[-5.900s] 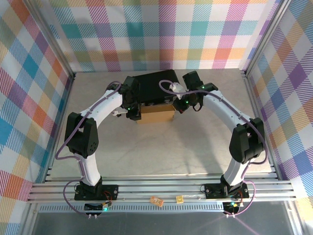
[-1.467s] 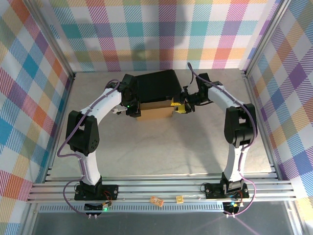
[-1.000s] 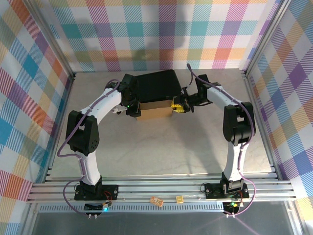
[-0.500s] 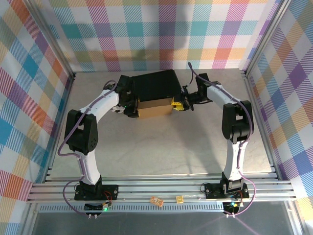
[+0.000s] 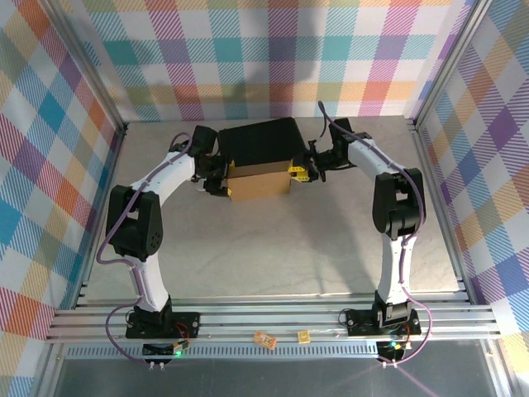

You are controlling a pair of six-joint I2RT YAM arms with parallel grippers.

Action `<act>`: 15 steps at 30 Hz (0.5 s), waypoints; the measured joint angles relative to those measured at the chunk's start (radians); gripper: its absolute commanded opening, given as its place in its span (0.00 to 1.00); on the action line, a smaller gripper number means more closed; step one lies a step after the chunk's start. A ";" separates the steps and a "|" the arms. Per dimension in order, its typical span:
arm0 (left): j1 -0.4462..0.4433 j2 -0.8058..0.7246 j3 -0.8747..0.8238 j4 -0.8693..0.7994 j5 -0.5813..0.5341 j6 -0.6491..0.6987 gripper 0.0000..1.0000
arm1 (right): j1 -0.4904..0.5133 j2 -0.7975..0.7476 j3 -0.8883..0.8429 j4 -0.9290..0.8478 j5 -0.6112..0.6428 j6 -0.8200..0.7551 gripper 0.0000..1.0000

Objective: Fold the paper box

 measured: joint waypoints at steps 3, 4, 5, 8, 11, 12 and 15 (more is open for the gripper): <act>0.008 -0.055 -0.007 -0.011 -0.026 0.095 0.70 | 0.000 0.000 0.000 0.000 0.000 0.004 0.28; 0.009 -0.084 -0.010 -0.016 -0.037 0.132 0.68 | 0.000 0.000 0.000 0.000 0.000 0.005 0.27; 0.011 -0.112 -0.014 -0.018 -0.045 0.167 0.66 | 0.000 0.000 0.001 0.000 0.001 0.004 0.27; 0.013 -0.206 -0.018 -0.038 -0.064 0.274 0.63 | 0.000 0.000 0.001 -0.002 0.003 0.003 0.27; 0.014 -0.265 -0.020 -0.048 -0.063 0.368 0.51 | 0.000 -0.007 -0.008 -0.007 0.012 -0.010 0.27; 0.014 -0.277 -0.027 -0.040 -0.052 0.394 0.47 | 0.000 -0.018 -0.022 -0.005 0.016 -0.013 0.28; 0.010 -0.292 -0.055 -0.030 -0.007 0.468 0.41 | 0.000 -0.067 -0.077 -0.024 0.057 -0.045 0.30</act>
